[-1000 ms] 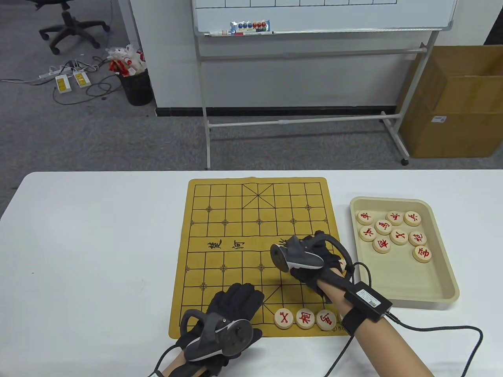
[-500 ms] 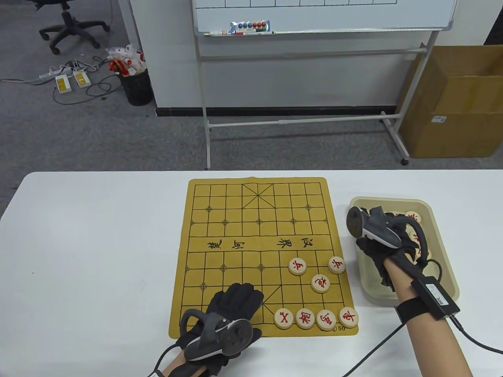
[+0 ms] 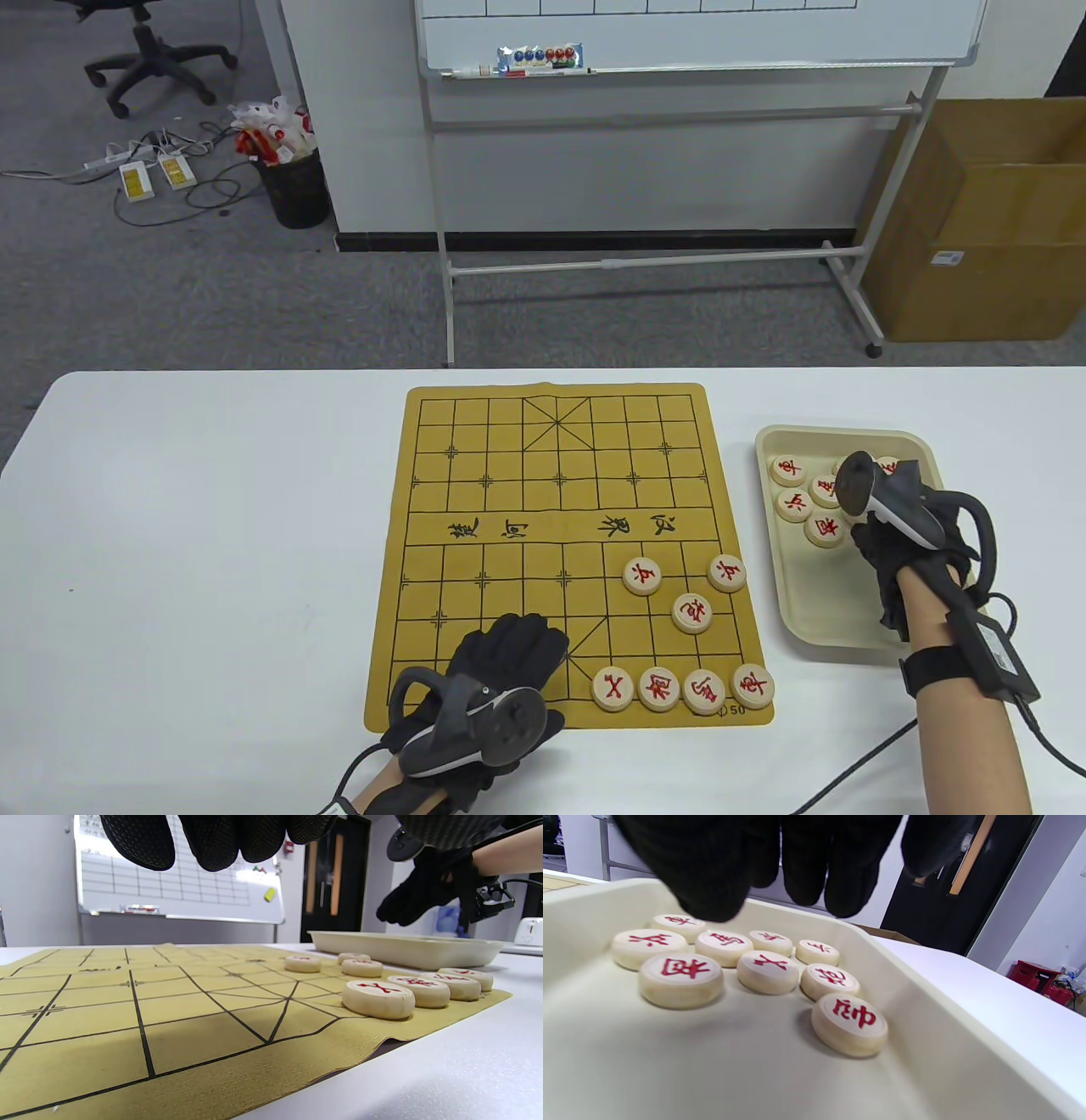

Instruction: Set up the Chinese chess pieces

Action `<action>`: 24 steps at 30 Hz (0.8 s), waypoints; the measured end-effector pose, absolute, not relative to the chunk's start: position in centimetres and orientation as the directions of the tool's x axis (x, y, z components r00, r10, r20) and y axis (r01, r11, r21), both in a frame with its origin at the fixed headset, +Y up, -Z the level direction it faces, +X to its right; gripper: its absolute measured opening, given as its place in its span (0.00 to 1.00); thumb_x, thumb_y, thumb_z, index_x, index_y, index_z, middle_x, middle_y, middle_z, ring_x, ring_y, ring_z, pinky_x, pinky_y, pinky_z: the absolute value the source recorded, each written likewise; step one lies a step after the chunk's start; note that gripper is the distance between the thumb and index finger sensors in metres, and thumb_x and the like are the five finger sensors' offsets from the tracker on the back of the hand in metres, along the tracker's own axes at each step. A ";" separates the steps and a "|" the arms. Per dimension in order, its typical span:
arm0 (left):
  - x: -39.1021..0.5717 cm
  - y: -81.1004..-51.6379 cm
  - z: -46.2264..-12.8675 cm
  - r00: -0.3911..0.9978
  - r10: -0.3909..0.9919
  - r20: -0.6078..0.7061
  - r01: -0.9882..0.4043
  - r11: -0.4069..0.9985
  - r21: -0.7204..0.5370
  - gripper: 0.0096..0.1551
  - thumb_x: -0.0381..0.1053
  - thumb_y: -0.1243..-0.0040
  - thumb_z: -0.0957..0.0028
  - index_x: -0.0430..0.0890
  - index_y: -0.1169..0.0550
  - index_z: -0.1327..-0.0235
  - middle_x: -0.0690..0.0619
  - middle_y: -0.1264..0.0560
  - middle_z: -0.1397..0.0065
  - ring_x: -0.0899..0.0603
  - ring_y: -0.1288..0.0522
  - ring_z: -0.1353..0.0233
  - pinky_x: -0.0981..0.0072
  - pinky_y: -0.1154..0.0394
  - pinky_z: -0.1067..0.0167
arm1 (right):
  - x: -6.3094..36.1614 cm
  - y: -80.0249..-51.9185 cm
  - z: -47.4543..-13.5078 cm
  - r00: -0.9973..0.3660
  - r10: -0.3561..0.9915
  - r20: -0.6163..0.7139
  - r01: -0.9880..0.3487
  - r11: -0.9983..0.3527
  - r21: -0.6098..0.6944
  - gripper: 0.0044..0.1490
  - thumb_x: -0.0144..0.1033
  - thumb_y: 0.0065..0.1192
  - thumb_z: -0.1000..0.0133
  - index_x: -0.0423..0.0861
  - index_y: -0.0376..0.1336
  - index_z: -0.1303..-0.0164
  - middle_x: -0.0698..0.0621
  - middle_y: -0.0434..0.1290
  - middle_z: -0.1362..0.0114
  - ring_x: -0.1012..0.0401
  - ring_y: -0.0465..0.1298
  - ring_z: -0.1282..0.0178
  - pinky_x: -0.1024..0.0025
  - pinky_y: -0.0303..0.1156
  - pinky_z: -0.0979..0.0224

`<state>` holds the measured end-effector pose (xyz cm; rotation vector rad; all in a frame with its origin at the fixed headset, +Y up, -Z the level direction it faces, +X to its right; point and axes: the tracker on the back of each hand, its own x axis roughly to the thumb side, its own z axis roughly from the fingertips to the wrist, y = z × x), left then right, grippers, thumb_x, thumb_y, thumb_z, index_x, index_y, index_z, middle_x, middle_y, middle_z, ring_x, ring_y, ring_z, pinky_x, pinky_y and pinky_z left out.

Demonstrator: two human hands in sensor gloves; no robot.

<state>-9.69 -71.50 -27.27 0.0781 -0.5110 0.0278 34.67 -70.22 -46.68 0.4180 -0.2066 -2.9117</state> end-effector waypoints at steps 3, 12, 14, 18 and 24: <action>-9.7 -71.6 -27.4 0.874 0.007 0.486 -0.043 0.997 0.063 0.51 0.69 0.51 0.60 0.53 0.45 0.22 0.48 0.44 0.15 0.38 0.40 0.16 0.38 0.36 0.24 | 35.0 -70.9 -47.0 -0.950 -0.191 -0.248 0.148 -0.972 0.182 0.43 0.44 0.70 0.49 0.55 0.57 0.22 0.50 0.66 0.17 0.51 0.71 0.19 0.41 0.59 0.17; -9.7 -71.6 -27.5 0.874 0.010 0.486 -0.040 0.998 0.052 0.51 0.69 0.51 0.60 0.53 0.45 0.22 0.48 0.44 0.15 0.38 0.40 0.16 0.38 0.36 0.24 | 31.4 -72.8 -48.2 -0.963 -0.242 -0.116 0.215 -0.954 0.208 0.46 0.48 0.71 0.51 0.54 0.57 0.22 0.51 0.65 0.17 0.51 0.70 0.20 0.42 0.59 0.17; -9.7 -71.6 -27.5 0.875 0.009 0.484 -0.040 0.998 0.054 0.51 0.69 0.51 0.60 0.53 0.45 0.22 0.48 0.44 0.15 0.38 0.40 0.16 0.38 0.36 0.24 | 31.0 -73.5 -48.6 -0.954 -0.278 -0.115 0.240 -0.933 0.267 0.47 0.49 0.70 0.51 0.54 0.56 0.20 0.50 0.62 0.16 0.51 0.69 0.19 0.41 0.59 0.17; -9.8 -71.6 -27.6 0.876 0.011 0.483 -0.043 0.998 0.056 0.50 0.69 0.51 0.60 0.53 0.45 0.22 0.48 0.44 0.15 0.38 0.40 0.16 0.38 0.36 0.24 | 31.1 -74.4 -49.0 -0.944 -0.298 -0.141 0.239 -0.913 0.330 0.51 0.50 0.69 0.50 0.54 0.52 0.17 0.47 0.60 0.15 0.49 0.68 0.19 0.40 0.57 0.17; -9.7 -71.6 -27.6 0.872 0.007 0.489 -0.036 0.998 0.049 0.51 0.69 0.51 0.60 0.53 0.45 0.22 0.47 0.44 0.15 0.38 0.40 0.16 0.38 0.36 0.24 | 31.2 -74.7 -48.8 -0.935 -0.312 -0.169 0.256 -0.923 0.287 0.46 0.54 0.69 0.52 0.53 0.60 0.23 0.47 0.66 0.21 0.51 0.73 0.26 0.42 0.61 0.18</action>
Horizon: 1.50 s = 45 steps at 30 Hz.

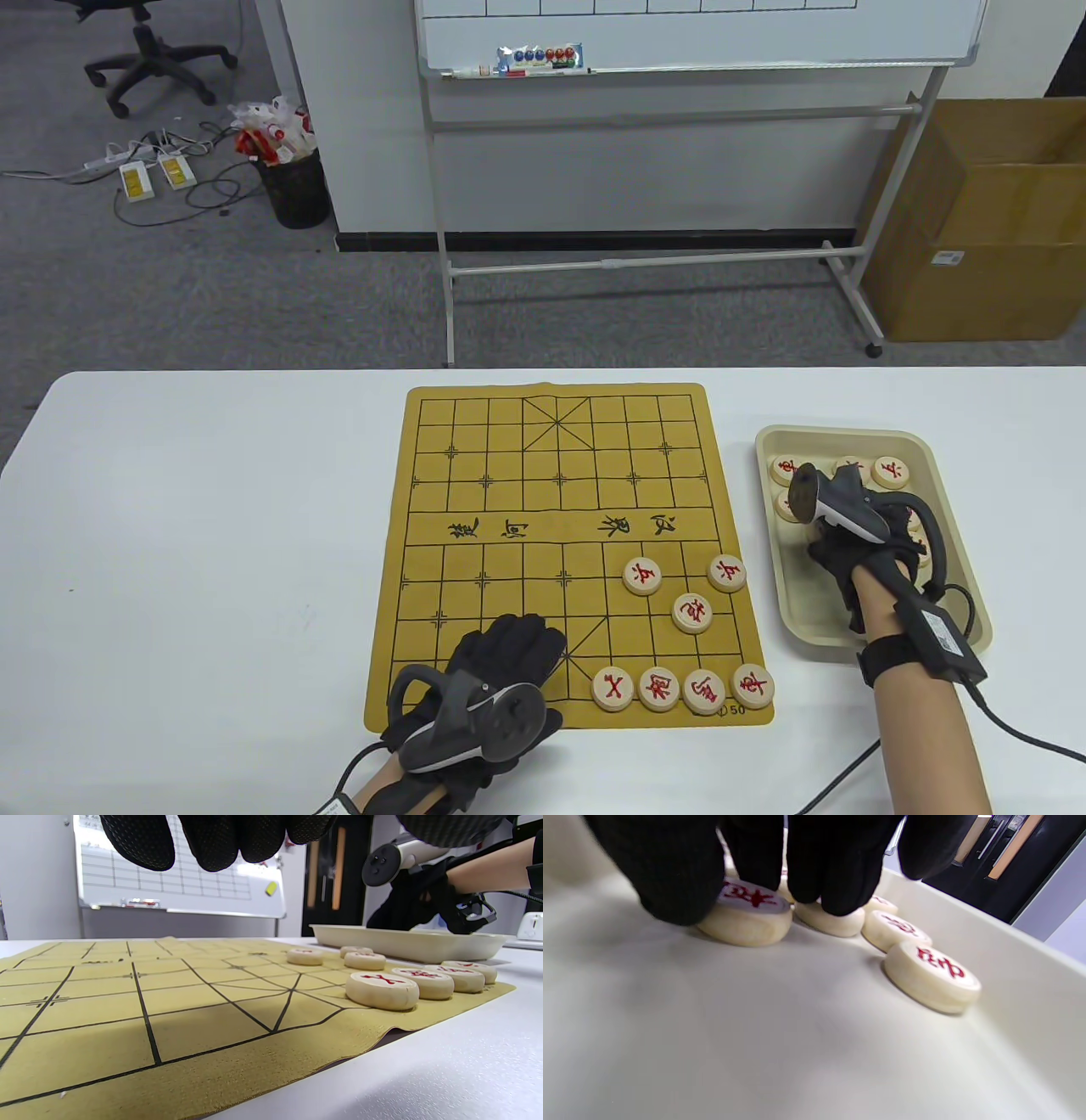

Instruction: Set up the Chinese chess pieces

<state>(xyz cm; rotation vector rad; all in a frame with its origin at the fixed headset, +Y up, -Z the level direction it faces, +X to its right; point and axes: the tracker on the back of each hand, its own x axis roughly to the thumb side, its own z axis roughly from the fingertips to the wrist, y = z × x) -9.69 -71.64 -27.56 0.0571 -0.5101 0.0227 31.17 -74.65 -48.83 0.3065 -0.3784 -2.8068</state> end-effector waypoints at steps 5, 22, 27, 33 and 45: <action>-9.7 -71.6 -27.6 0.873 0.007 0.487 -0.038 0.998 0.053 0.51 0.69 0.51 0.60 0.53 0.45 0.22 0.48 0.44 0.15 0.38 0.40 0.16 0.38 0.36 0.24 | 31.2 -74.8 -48.9 -0.934 -0.315 -0.166 0.259 -0.921 0.291 0.45 0.53 0.71 0.53 0.51 0.61 0.24 0.48 0.72 0.24 0.53 0.78 0.28 0.46 0.66 0.20; -9.7 -71.6 -27.5 0.876 0.015 0.482 -0.054 0.996 0.066 0.51 0.69 0.51 0.60 0.53 0.45 0.22 0.48 0.44 0.15 0.38 0.40 0.16 0.38 0.36 0.24 | 30.2 -69.5 -45.8 -0.978 -0.111 -0.175 0.097 -0.991 0.091 0.33 0.52 0.72 0.54 0.51 0.71 0.40 0.51 0.82 0.42 0.59 0.85 0.51 0.46 0.69 0.23; -9.5 -71.2 -27.2 0.876 0.021 0.482 -0.074 0.993 0.093 0.51 0.69 0.50 0.60 0.53 0.46 0.22 0.48 0.44 0.15 0.38 0.40 0.16 0.38 0.37 0.24 | 28.3 -66.1 -41.1 -0.931 0.366 -0.020 -0.366 -0.931 0.002 0.35 0.51 0.74 0.54 0.47 0.69 0.39 0.50 0.83 0.42 0.58 0.87 0.50 0.46 0.70 0.24; -9.5 -70.3 -26.7 0.873 0.052 0.484 -0.147 0.976 0.161 0.51 0.68 0.50 0.60 0.53 0.47 0.22 0.48 0.45 0.15 0.39 0.41 0.16 0.38 0.37 0.24 | 23.9 -65.8 -35.7 -0.740 0.666 0.089 -0.659 -0.745 0.099 0.37 0.49 0.75 0.53 0.45 0.66 0.37 0.49 0.83 0.40 0.57 0.88 0.48 0.47 0.71 0.25; -8.9 -69.2 -25.5 0.852 0.091 0.515 -0.273 0.917 0.290 0.53 0.68 0.47 0.60 0.51 0.48 0.22 0.51 0.35 0.23 0.44 0.30 0.24 0.43 0.31 0.26 | 16.1 -69.1 -30.9 -0.429 0.899 0.087 -0.867 -0.437 0.241 0.33 0.49 0.73 0.52 0.47 0.69 0.39 0.45 0.80 0.39 0.55 0.84 0.48 0.44 0.71 0.28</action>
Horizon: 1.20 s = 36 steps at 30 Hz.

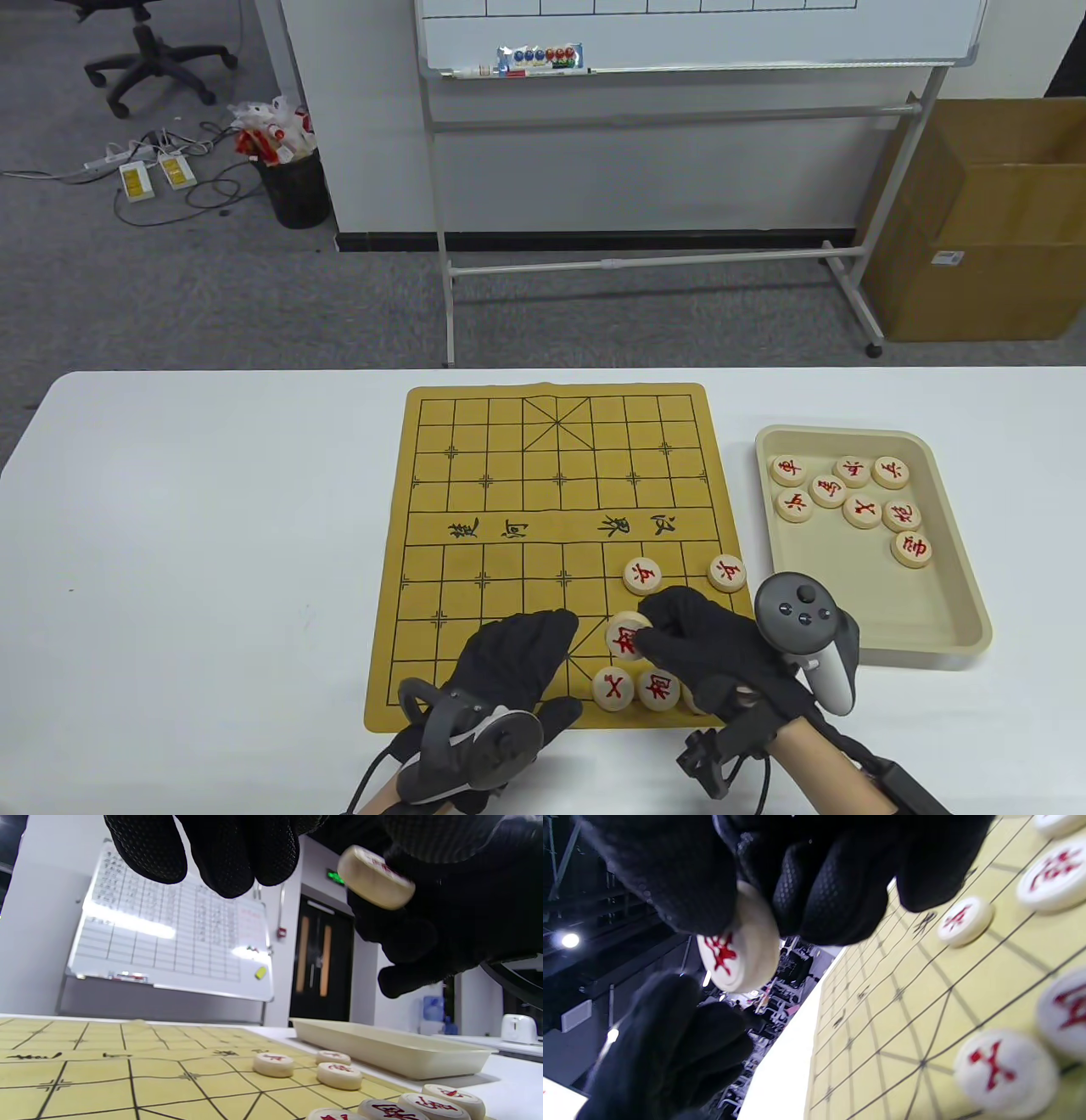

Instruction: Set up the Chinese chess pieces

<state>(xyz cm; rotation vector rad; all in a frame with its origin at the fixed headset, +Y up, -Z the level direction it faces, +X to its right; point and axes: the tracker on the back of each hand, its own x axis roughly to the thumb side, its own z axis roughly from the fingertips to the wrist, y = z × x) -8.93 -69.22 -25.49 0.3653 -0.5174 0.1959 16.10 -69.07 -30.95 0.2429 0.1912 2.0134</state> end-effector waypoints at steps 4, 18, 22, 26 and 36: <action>-7.9 -69.3 -25.1 0.836 0.081 0.543 -0.292 0.904 0.313 0.54 0.67 0.45 0.61 0.50 0.47 0.23 0.52 0.33 0.25 0.44 0.28 0.26 0.44 0.30 0.27 | 14.2 -69.5 -29.6 -0.419 0.903 0.092 -0.855 -0.427 0.296 0.35 0.47 0.76 0.53 0.46 0.67 0.39 0.47 0.83 0.40 0.56 0.87 0.49 0.45 0.72 0.28; -7.1 -68.8 -24.2 0.849 -0.082 0.522 -0.218 0.846 0.487 0.48 0.69 0.36 0.67 0.58 0.36 0.30 0.54 0.29 0.29 0.47 0.24 0.32 0.45 0.26 0.30 | 13.0 -70.7 -28.4 -0.477 0.866 0.153 -0.807 -0.500 0.315 0.33 0.49 0.74 0.52 0.45 0.69 0.41 0.48 0.84 0.43 0.56 0.88 0.51 0.46 0.72 0.28; -7.4 -68.4 -24.4 0.836 -0.104 0.538 -0.222 0.833 0.506 0.47 0.70 0.35 0.67 0.56 0.33 0.31 0.54 0.25 0.32 0.48 0.21 0.35 0.47 0.23 0.31 | 12.5 -70.4 -28.3 -0.492 0.849 0.193 -0.789 -0.528 0.314 0.34 0.50 0.73 0.52 0.44 0.68 0.41 0.47 0.83 0.43 0.55 0.87 0.50 0.45 0.71 0.28; -9.4 -67.5 -26.2 0.858 -0.059 0.510 -0.199 0.878 0.436 0.47 0.70 0.34 0.68 0.56 0.30 0.32 0.54 0.23 0.33 0.48 0.19 0.36 0.48 0.22 0.32 | 13.3 -69.6 -28.0 -0.514 0.820 0.253 -0.775 -0.570 0.272 0.38 0.49 0.68 0.49 0.42 0.65 0.32 0.42 0.79 0.34 0.48 0.83 0.41 0.42 0.68 0.26; -15.5 -71.9 -32.2 0.913 -0.085 0.398 0.109 0.993 -0.039 0.47 0.68 0.30 0.71 0.57 0.29 0.33 0.54 0.23 0.33 0.49 0.19 0.37 0.48 0.22 0.32 | 14.4 -69.2 -27.3 -0.720 0.576 0.386 -0.596 -0.799 0.081 0.42 0.50 0.66 0.48 0.41 0.63 0.26 0.40 0.77 0.30 0.45 0.81 0.36 0.40 0.66 0.25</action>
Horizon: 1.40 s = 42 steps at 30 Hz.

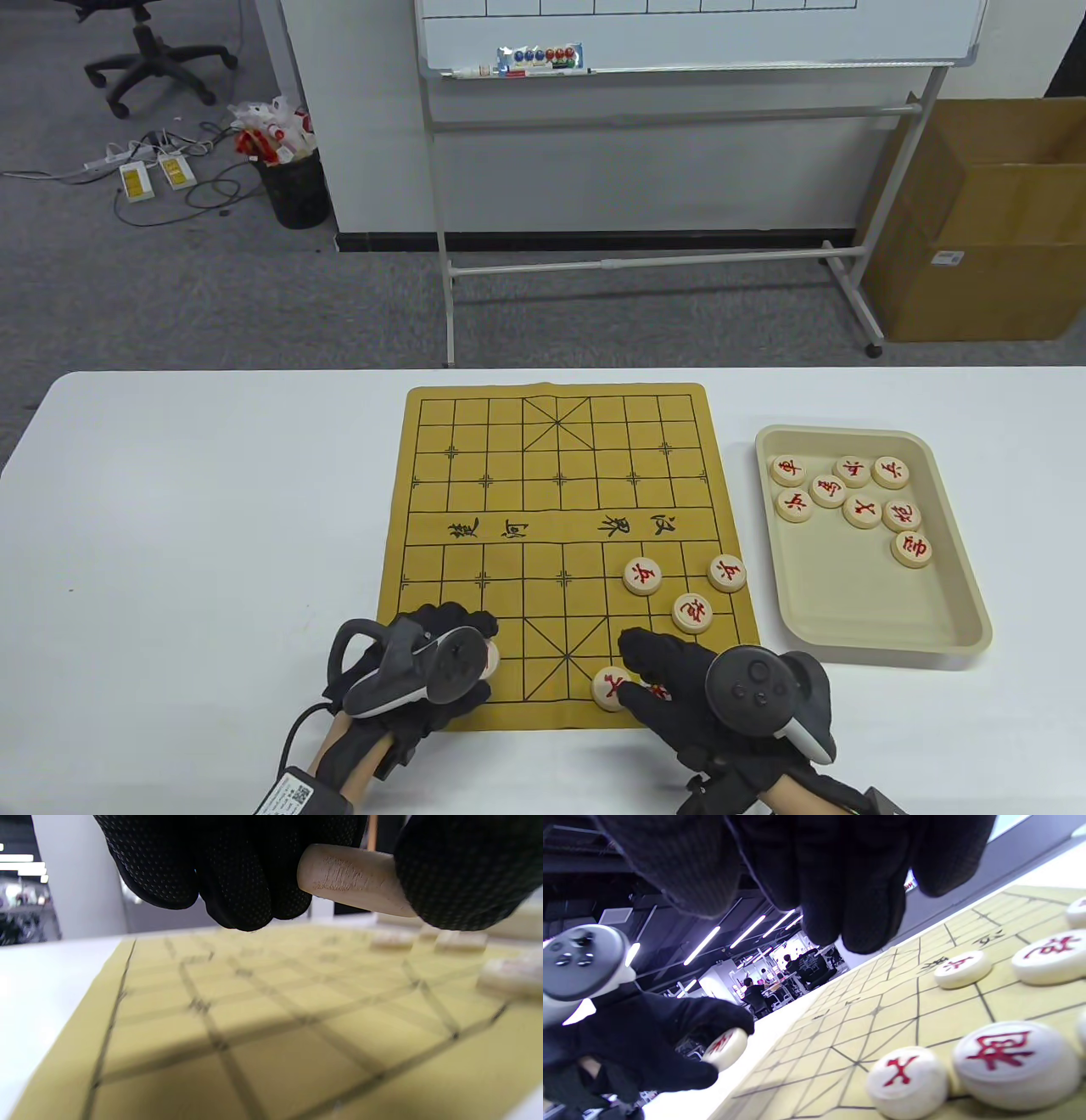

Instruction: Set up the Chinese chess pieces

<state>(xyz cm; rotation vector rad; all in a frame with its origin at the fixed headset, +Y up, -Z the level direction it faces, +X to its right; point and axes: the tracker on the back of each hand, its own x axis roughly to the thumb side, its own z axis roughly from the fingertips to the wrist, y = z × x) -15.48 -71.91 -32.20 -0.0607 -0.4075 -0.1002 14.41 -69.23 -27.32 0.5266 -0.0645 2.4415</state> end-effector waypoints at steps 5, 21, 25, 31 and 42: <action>-15.3 -73.5 -32.8 0.911 -0.118 0.396 0.176 0.978 -0.113 0.48 0.68 0.30 0.71 0.57 0.29 0.33 0.54 0.23 0.33 0.49 0.19 0.37 0.49 0.22 0.32 | 14.7 -69.5 -27.5 -0.732 0.563 0.383 -0.577 -0.812 0.089 0.41 0.49 0.66 0.48 0.41 0.64 0.27 0.40 0.77 0.30 0.45 0.81 0.36 0.39 0.66 0.25; -13.2 -75.8 -32.5 0.881 -0.219 0.418 0.310 0.937 -0.162 0.46 0.67 0.33 0.69 0.60 0.32 0.32 0.56 0.26 0.30 0.48 0.22 0.32 0.46 0.27 0.28 | 14.9 -69.5 -27.6 -0.750 0.542 0.379 -0.558 -0.826 0.075 0.40 0.50 0.65 0.48 0.41 0.65 0.28 0.40 0.78 0.31 0.45 0.81 0.37 0.40 0.66 0.25; -13.1 -75.7 -32.4 0.881 -0.217 0.420 0.311 0.935 -0.170 0.48 0.68 0.35 0.68 0.58 0.33 0.29 0.54 0.27 0.28 0.47 0.23 0.30 0.43 0.29 0.26 | 14.8 -69.6 -27.7 -0.754 0.538 0.377 -0.553 -0.830 0.079 0.41 0.50 0.66 0.48 0.41 0.65 0.27 0.40 0.78 0.31 0.45 0.81 0.37 0.39 0.66 0.25; -12.9 -72.3 -32.2 0.909 -0.149 0.389 0.198 0.976 -0.088 0.47 0.68 0.37 0.66 0.58 0.33 0.29 0.54 0.28 0.27 0.46 0.24 0.29 0.43 0.30 0.26 | 14.9 -69.6 -27.8 -0.756 0.536 0.376 -0.551 -0.831 0.079 0.40 0.50 0.66 0.48 0.41 0.66 0.28 0.41 0.78 0.31 0.45 0.81 0.36 0.39 0.66 0.25; -11.2 -67.5 -32.8 0.907 0.096 0.411 -0.087 0.995 -0.040 0.48 0.68 0.40 0.63 0.57 0.37 0.25 0.52 0.37 0.18 0.42 0.32 0.19 0.39 0.34 0.24 | 15.1 -69.6 -28.0 -0.766 0.531 0.362 -0.544 -0.836 0.075 0.42 0.50 0.66 0.48 0.42 0.64 0.26 0.40 0.76 0.29 0.45 0.80 0.35 0.39 0.65 0.25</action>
